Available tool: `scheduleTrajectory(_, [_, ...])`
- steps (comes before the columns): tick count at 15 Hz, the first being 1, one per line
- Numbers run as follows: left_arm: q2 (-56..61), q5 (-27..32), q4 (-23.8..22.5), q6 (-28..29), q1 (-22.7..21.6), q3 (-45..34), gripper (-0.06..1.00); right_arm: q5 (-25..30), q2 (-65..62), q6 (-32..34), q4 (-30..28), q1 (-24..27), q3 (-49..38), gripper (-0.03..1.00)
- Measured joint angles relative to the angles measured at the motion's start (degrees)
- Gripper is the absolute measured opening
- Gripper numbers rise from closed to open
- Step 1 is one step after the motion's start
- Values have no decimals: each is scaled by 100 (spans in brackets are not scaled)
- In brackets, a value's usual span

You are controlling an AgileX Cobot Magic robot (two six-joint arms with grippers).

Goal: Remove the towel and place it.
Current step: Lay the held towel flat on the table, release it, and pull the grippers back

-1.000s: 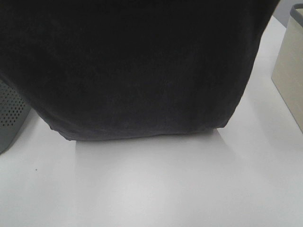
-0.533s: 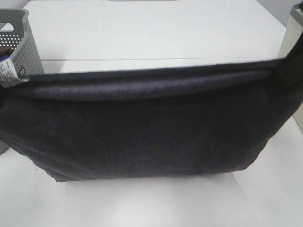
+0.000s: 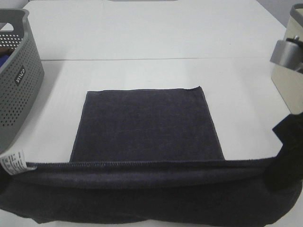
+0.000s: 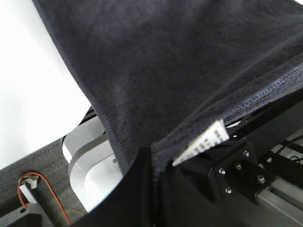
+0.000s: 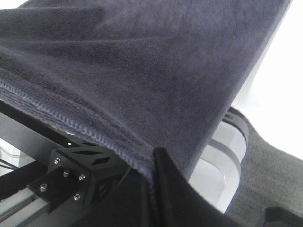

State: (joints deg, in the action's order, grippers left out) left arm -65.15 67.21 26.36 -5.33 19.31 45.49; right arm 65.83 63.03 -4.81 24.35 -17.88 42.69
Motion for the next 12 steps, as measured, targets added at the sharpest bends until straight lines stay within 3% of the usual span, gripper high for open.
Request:
scheduleTrajectory(3, [-464, -63, 223, -201, 0, -258, 0, -92, 269, 0, 29, 0, -504, 1])
scheduleTrajectory(9, [-1736, -143, 327, -464, 6, -264, 0, -246, 1662, -264, -52, 0, -556, 1])
scheduleTrajectory(11, [-2097, -212, 327, -516, 223, -264, 0, -350, 2023, -309, -149, 11, -556, 1])
scheduleTrajectory(12, [-2429, -418, 206, -516, 573, -264, 0, -470, 2280, -430, -269, 11, -584, 1])
